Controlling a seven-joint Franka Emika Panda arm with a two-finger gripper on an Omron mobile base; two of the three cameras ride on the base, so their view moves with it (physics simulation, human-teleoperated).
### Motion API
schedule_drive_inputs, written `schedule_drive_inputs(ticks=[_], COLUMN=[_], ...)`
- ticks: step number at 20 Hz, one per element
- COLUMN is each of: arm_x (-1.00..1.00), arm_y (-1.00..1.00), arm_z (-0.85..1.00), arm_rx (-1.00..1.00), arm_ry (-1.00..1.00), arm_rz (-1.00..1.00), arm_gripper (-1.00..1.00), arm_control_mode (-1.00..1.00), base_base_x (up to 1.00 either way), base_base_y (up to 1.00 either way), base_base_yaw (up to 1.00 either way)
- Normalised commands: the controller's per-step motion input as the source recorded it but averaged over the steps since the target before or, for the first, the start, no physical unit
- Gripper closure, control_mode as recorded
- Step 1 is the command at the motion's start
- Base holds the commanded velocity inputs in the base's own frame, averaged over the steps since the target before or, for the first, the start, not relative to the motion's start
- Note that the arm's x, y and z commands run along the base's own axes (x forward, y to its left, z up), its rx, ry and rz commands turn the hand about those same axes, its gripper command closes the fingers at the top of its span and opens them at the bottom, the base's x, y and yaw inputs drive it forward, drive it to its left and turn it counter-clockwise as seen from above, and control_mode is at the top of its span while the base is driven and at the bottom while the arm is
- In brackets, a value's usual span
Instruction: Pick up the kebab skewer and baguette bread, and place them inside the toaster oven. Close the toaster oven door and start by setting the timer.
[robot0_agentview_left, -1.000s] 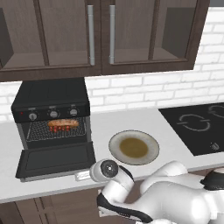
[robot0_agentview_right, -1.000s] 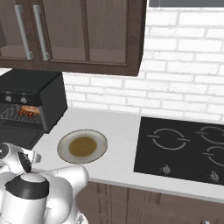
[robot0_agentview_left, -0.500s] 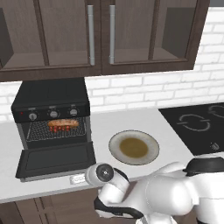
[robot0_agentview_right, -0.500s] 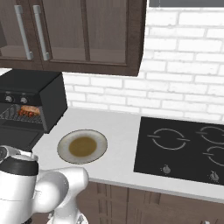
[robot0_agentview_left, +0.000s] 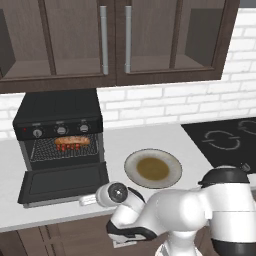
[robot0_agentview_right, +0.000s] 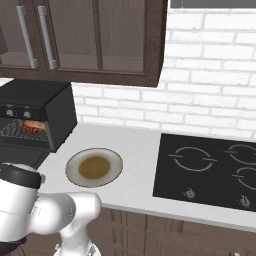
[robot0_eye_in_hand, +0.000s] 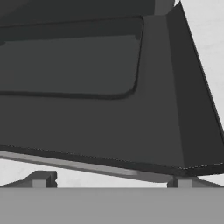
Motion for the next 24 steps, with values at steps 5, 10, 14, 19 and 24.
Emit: schedule_drive_inputs(ticks=[5, 10, 14, 19, 24], arm_x=[0.1, 0.0, -0.04, -0.21, -0.42], arm_y=[0.0, 0.0, 0.01, 0.01, 0.02], arm_z=[-0.06, -0.06, -0.21, -0.24, -0.16], arm_rx=[0.0, 0.0, 0.0, 0.0, 0.0], arm_ry=[0.0, 0.0, 0.01, 0.04, 0.02], arm_rz=[0.0, 0.0, 0.0, 0.0, 0.0], arm_gripper=[-1.0, -1.0, -1.0, -1.0, -1.0], arm_control_mode=[-1.0, -1.0, -1.0, -1.0, -1.0], base_base_x=[0.0, 0.0, 0.0, 0.0, 0.0], base_base_y=[0.0, 0.0, 0.0, 0.0, 0.0], base_base_yaw=[0.0, 0.0, 0.0, 0.0, 0.0])
